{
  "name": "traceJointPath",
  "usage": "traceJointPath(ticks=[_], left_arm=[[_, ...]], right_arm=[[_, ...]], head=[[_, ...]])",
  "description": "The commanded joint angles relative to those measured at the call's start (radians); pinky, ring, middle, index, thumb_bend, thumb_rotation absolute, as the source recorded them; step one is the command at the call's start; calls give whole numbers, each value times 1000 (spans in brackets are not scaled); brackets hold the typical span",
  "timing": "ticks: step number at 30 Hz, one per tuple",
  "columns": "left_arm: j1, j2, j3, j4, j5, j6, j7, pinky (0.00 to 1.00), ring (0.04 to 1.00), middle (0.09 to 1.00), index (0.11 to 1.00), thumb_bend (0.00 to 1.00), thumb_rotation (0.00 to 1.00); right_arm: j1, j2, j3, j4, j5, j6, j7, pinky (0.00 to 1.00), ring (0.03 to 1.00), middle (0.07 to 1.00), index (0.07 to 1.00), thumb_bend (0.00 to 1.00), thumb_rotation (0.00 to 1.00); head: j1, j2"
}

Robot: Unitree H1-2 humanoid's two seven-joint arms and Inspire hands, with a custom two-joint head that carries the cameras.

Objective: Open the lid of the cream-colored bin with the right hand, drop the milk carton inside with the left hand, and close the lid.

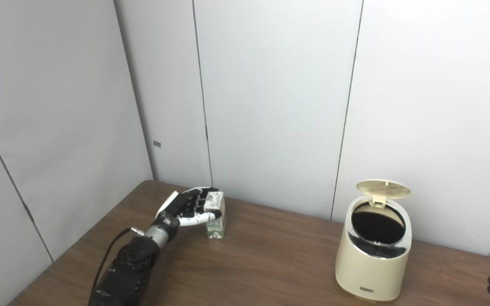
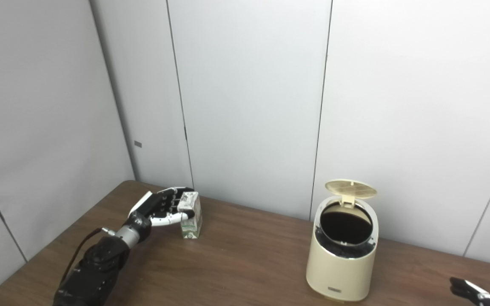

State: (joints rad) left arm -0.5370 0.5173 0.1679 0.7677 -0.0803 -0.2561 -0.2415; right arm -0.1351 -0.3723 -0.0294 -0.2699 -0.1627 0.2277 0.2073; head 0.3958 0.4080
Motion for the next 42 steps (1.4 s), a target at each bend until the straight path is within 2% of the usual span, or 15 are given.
traceJointPath(ticks=[1, 11, 21, 26, 29, 34, 35, 37, 39, 42], left_arm=[[-39, 29, 5, -8, 2, -24, 21, 781, 818, 825, 817, 575, 69], [-33, 16, -5, 16, 1, -30, 33, 815, 824, 830, 822, 516, 1], [-54, 4, -11, 64, -4, -31, 37, 825, 834, 837, 822, 587, 0], [-63, -4, -16, 85, 3, -45, 51, 807, 816, 826, 805, 587, 0], [-69, -10, -32, 96, 53, -71, 122, 717, 741, 774, 770, 621, 0], [-79, -45, -35, 107, 118, -107, 283, 527, 564, 602, 650, 716, 0], [-80, -51, -38, 107, 132, -113, 314, 484, 533, 547, 627, 633, 0], [-82, -64, -43, 108, 158, -115, 368, 392, 465, 472, 548, 543, 0], [-82, -74, -45, 107, 175, -107, 401, 348, 431, 449, 529, 521, 0], [-81, -83, -51, 111, 191, -109, 428, 339, 422, 444, 529, 518, 0]], right_arm=[[-28, -25, -14, -33, 7, -9, 2, 432, 656, 846, 838, 881, 382], [-26, -33, -13, -49, 8, 5, 7, 436, 662, 854, 835, 888, 404], [-21, -39, -11, -43, 8, -9, 5, 421, 659, 846, 831, 882, 396], [-20, -37, -10, -43, 8, -8, 5, 406, 649, 843, 832, 885, 409], [-18, -37, -10, -47, 7, 1, 5, 399, 649, 844, 833, 888, 419], [-13, -35, -10, -39, 5, -20, 0, 404, 633, 840, 837, 859, 411], [-12, -33, -10, -39, 7, -23, -1, 401, 628, 839, 837, 853, 410], [-8, -31, -9, -39, 6, -31, -3, 408, 619, 837, 837, 844, 404], [-4, -29, -8, -40, 1, -33, -7, 425, 629, 836, 838, 836, 399], [1, -25, -8, -45, -6, -25, -11, 433, 630, 836, 838, 828, 387]], head=[[-1, 1], [-7, 9], [-12, 15], [-12, 17], [-11, 18], [-8, 20], [-7, 20], [-8, 20], [-9, 21], [-12, 24]])
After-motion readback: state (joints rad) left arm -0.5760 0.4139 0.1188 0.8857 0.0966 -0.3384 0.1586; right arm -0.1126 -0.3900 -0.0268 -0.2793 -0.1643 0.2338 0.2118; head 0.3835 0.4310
